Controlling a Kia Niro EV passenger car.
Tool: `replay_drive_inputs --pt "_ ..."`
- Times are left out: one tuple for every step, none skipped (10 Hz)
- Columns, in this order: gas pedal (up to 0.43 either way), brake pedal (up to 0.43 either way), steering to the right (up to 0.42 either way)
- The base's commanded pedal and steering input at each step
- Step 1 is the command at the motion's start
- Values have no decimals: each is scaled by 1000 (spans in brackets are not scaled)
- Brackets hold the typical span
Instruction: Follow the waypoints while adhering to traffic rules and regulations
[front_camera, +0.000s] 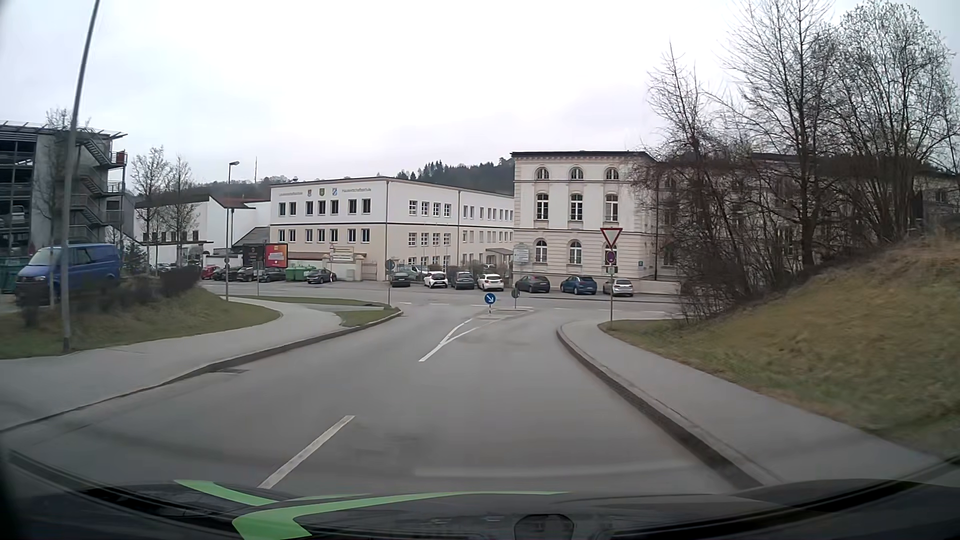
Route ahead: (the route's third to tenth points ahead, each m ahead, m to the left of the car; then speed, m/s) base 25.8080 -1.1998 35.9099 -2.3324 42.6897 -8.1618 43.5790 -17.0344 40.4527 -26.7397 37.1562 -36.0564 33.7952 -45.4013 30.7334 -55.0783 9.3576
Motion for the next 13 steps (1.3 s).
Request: replay_drive_inputs --pt "0 262 -4" --pt "0 262 -3" --pt "0 268 -2" --pt "0 268 -1" --pt "0 268 0" --pt "0 274 2" --pt "0 280 5" --pt "0 280 5" --pt "0 287 6" --pt "0 287 8" --pt "0 287 11" --pt "0 293 14" --pt "0 293 18"
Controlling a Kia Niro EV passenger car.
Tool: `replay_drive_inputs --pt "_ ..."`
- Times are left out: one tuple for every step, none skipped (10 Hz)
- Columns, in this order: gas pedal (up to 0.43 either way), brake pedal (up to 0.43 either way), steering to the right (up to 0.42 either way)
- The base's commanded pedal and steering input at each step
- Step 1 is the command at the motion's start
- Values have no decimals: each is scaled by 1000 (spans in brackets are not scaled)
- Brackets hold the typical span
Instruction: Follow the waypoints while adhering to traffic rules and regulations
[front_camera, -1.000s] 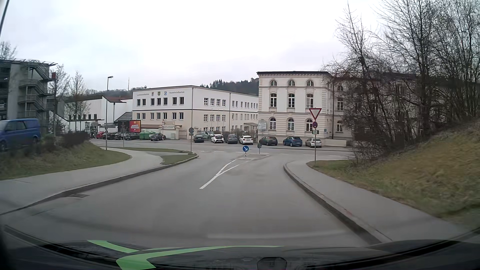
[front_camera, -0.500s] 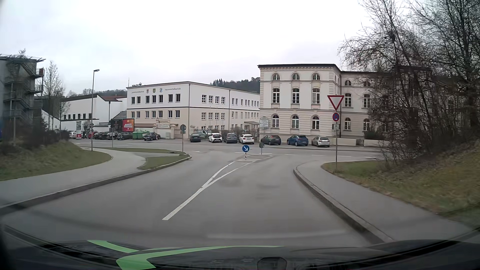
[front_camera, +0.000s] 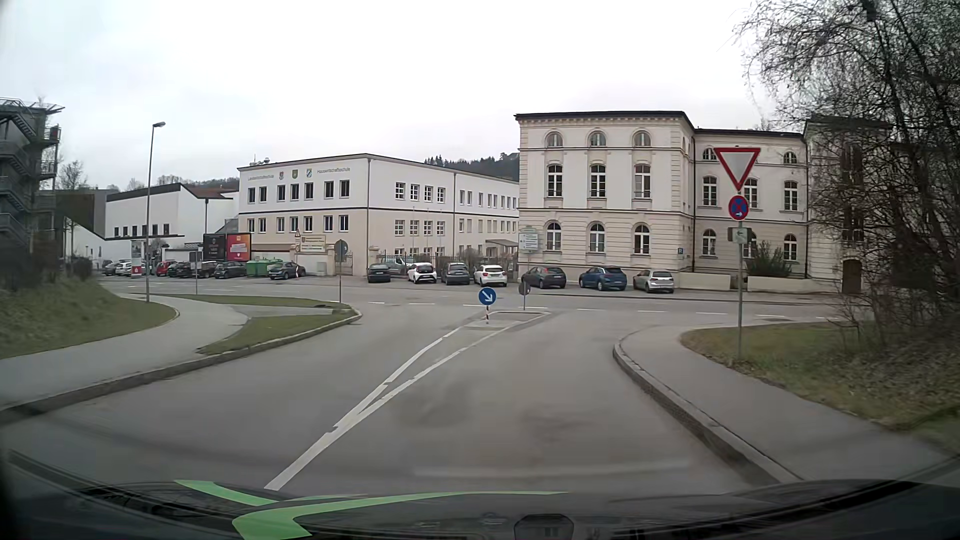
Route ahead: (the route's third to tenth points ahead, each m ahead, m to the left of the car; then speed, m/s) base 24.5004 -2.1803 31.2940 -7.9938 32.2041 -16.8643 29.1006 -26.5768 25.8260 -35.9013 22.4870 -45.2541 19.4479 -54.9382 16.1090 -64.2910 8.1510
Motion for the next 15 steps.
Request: replay_drive_inputs --pt "0 299 22" --pt "0 299 25" --pt "0 299 28" --pt "0 305 30" --pt "0 305 34" --pt "0 305 38" --pt "0 299 41" --pt "0 299 47" --pt "0 299 54" --pt "0 293 59" --pt "0 280 65" --pt "0 274 70" --pt "0 268 78" --pt "0 256 83" --pt "0 256 89"
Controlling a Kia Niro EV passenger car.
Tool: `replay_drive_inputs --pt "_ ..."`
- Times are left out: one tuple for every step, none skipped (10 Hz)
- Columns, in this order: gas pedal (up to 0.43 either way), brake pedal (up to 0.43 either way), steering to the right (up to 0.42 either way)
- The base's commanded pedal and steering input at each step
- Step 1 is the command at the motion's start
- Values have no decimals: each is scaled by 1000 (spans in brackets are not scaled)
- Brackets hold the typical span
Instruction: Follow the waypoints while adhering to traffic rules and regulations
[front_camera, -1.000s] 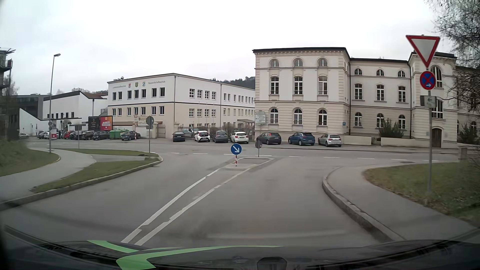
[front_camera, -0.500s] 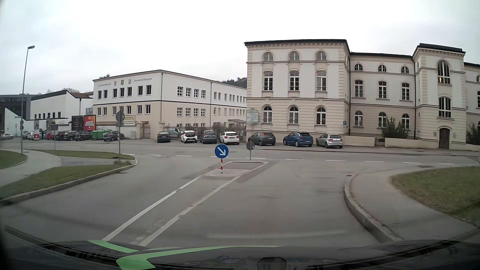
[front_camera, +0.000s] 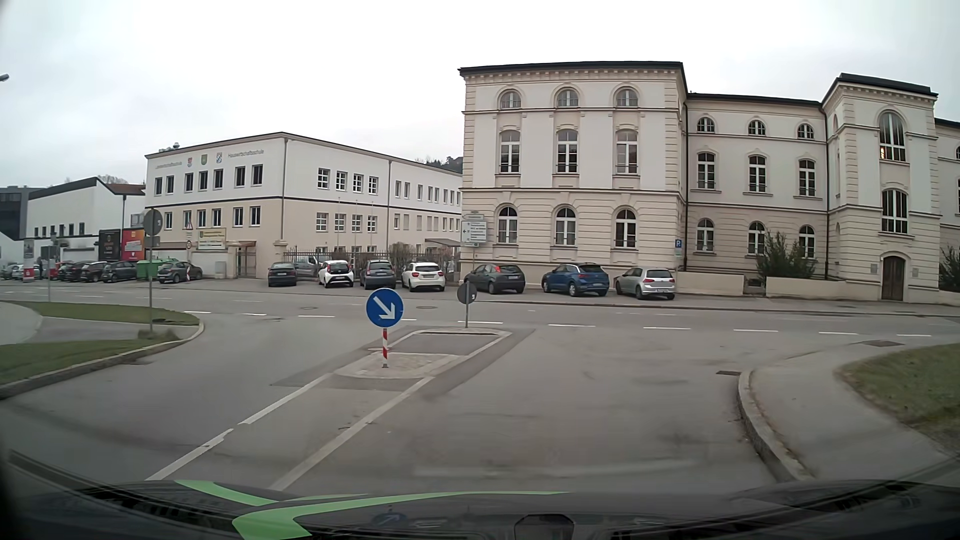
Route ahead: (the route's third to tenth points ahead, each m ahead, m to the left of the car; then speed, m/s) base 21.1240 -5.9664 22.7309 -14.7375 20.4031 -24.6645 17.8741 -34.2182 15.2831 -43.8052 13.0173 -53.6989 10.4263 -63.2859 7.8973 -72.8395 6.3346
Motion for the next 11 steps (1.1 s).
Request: replay_drive_inputs --pt "0 256 99" --pt "0 262 109" --pt "0 256 119" --pt "0 262 130" --pt "0 262 145" --pt "0 262 160" --pt "0 268 176" --pt "0 268 192" --pt "0 274 202" --pt "0 268 207" --pt "0 262 213"
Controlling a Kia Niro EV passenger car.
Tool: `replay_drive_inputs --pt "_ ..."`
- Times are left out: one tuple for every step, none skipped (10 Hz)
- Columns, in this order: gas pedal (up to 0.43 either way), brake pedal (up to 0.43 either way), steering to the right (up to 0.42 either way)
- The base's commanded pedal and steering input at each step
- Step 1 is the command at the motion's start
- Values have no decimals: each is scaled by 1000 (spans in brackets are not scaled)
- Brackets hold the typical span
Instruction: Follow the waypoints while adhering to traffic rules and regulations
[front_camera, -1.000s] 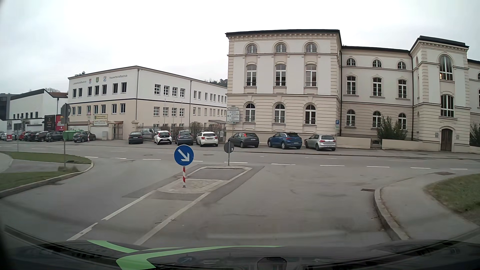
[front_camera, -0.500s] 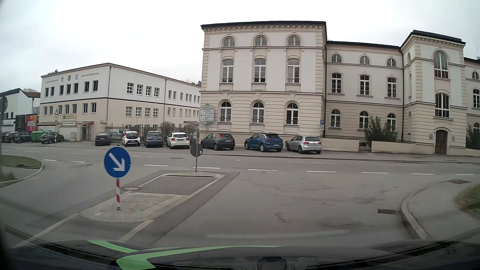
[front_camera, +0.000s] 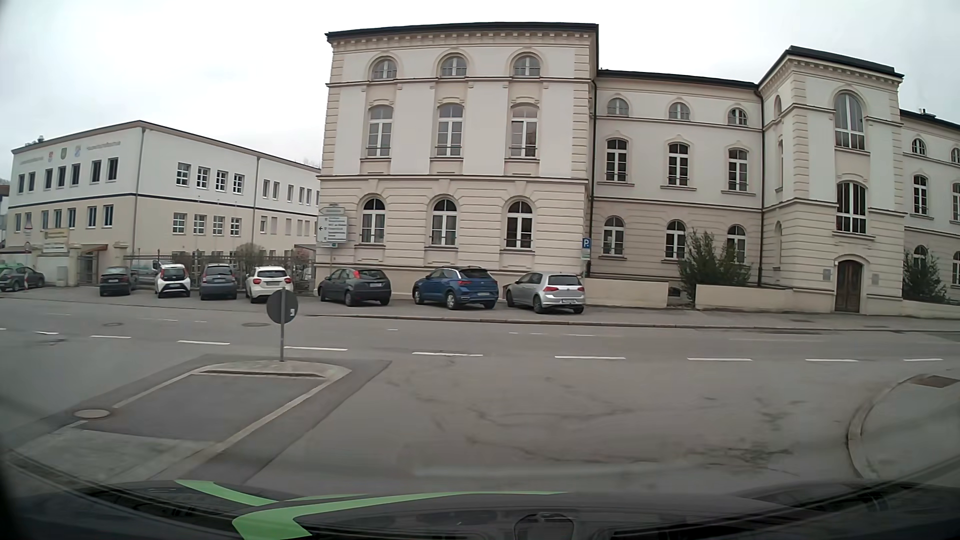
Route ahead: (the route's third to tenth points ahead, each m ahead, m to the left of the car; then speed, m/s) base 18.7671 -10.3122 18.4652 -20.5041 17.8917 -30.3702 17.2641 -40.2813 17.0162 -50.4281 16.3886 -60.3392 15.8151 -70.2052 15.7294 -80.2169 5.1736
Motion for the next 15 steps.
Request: replay_drive_inputs --pt "0 262 218" --pt "0 262 228" --pt "0 262 237" --pt "0 268 247" --pt "0 268 255" --pt "0 268 262" --pt "0 268 268" --pt "0 262 273" --pt "0 268 275" --pt "0 268 276" --pt "0 268 276" --pt "0 268 276" --pt "0 274 276" --pt "0 280 277" --pt "0 280 277"
